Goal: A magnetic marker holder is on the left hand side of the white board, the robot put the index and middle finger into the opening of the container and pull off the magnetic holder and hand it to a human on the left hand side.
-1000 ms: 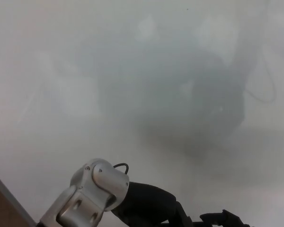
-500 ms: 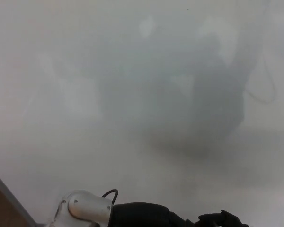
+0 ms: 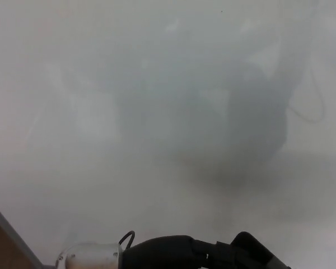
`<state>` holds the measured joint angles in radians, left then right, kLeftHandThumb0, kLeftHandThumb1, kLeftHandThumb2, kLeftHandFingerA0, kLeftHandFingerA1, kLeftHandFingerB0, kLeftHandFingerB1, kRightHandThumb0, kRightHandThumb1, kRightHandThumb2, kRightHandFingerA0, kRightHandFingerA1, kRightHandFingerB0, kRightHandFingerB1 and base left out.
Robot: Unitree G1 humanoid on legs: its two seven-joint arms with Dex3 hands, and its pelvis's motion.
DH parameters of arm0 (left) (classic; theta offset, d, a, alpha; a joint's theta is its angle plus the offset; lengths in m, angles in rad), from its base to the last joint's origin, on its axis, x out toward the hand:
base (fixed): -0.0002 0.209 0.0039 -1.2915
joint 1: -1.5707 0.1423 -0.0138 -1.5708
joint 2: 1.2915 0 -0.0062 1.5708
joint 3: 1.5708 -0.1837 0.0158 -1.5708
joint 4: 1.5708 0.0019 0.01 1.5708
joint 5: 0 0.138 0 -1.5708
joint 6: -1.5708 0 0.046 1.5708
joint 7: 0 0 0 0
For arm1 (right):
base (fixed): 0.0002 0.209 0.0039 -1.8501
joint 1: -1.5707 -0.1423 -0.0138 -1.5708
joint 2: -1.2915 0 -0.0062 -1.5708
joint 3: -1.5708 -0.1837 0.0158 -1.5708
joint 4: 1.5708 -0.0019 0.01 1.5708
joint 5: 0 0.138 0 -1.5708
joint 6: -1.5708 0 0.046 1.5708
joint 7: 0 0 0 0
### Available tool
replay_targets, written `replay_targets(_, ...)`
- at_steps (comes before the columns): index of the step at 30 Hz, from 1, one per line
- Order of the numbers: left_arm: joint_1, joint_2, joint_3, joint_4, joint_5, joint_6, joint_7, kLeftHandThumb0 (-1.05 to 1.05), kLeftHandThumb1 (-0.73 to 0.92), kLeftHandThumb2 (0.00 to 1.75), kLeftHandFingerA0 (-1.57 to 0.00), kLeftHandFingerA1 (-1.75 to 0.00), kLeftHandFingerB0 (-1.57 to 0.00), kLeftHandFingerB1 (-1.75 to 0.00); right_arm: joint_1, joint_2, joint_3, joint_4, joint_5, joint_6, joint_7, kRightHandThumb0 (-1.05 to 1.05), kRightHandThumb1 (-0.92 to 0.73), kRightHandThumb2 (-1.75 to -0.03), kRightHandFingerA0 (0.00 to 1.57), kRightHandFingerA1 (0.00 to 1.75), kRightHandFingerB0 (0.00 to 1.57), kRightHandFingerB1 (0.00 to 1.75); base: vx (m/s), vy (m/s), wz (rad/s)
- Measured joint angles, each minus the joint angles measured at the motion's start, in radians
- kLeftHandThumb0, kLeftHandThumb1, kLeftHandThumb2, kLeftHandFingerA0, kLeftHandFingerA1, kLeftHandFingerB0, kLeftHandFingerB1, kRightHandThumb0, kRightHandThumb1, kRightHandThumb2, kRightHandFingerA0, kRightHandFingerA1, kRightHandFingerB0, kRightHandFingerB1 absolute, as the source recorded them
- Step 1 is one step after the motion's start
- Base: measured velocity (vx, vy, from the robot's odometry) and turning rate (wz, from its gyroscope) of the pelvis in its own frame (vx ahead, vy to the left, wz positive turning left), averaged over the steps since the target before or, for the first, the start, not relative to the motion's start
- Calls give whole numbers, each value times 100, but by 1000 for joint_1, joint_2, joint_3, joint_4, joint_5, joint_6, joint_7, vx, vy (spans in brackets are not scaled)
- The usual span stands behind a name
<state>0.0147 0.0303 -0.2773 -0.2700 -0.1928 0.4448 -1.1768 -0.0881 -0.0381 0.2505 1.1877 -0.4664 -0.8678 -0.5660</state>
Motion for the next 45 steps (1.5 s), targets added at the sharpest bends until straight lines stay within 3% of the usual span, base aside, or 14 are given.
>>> replay_targets(6,31,-4,40,-29,-72,1,26,-85,75,64,-95,-50,-23,-30,0,0,7,0,-3,0,0,-47,-64,-59,95,79,69,66,0,0,0)
replay_targets(12,58,-12,83,-57,-149,4,53,-74,61,94,-55,-57,-7,-34,0,1,15,0,-5,0,0,-48,-63,-59,94,79,70,65,0,0,0)
replay_targets(13,61,-15,90,-61,-160,6,57,-69,73,62,-61,-44,-16,-29,0,1,16,0,-5,0,0,-48,-63,-59,95,80,70,65,0,0,0)
replay_targets(15,67,-25,107,-72,-187,7,66,-72,61,93,-54,-57,-12,-41,0,1,19,0,-6,0,0,-49,-64,-59,95,79,71,65,0,0,0)
replay_targets(18,69,-32,134,-84,-227,8,79,-64,74,63,-54,-45,-15,-27,0,2,22,0,-8,0,0,-48,-63,-59,97,80,72,67,0,0,0)
replay_targets(26,69,-33,208,-104,-312,8,107,-71,73,63,-46,-36,-21,-28,1,3,28,0,-14,0,-1,-49,-64,-59,95,81,72,67,0,0,0)
replay_targets(27,69,-33,224,-108,-326,8,112,-77,62,92,-43,-50,-14,-40,1,3,29,1,-15,0,-1,-48,-64,-59,95,80,72,67,0,0,0)
replay_targets(30,69,-32,262,-119,-356,8,124,-79,80,65,-49,-37,-10,-22,1,3,30,1,-17,0,-1,-48,-64,-59,94,80,71,67,0,0,0)
replay_targets(32,69,-28,304,-129,-388,8,136,-83,65,99,-46,-53,-8,-29,1,3,33,1,-19,0,-1,-48,-64,-59,94,80,71,66,0,0,0)
replay_targets(34,71,-24,333,-134,-410,8,143,-86,81,66,-62,-40,-17,-27,1,4,35,1,-19,0,-1,-46,-62,-59,95,80,72,65,0,0,0)
replay_targets(40,89,-5,427,-141,-483,8,163,-83,82,66,-65,-41,-23,-28,2,4,41,4,-21,1,-1,-46,-62,-59,95,81,71,66,0,0,0)
replay_targets(41,92,-3,435,-142,-490,9,166,-85,67,100,-58,-54,-24,-43,2,4,41,4,-21,1,-1,-46,-62,-59,95,81,71,67,0,0,0)
replay_targets(44,113,6,483,-143,-533,11,176,-84,66,97,-62,-55,-30,-44,3,4,46,6,-24,1,-1,-47,-62,-59,95,79,71,66,0,0,0)
replay_targets(45,118,7,493,-144,-541,12,179,-84,67,72,-77,-48,-35,-35,4,4,47,7,-24,1,-2,-47,-62,-59,94,79,71,66,0,0,0)
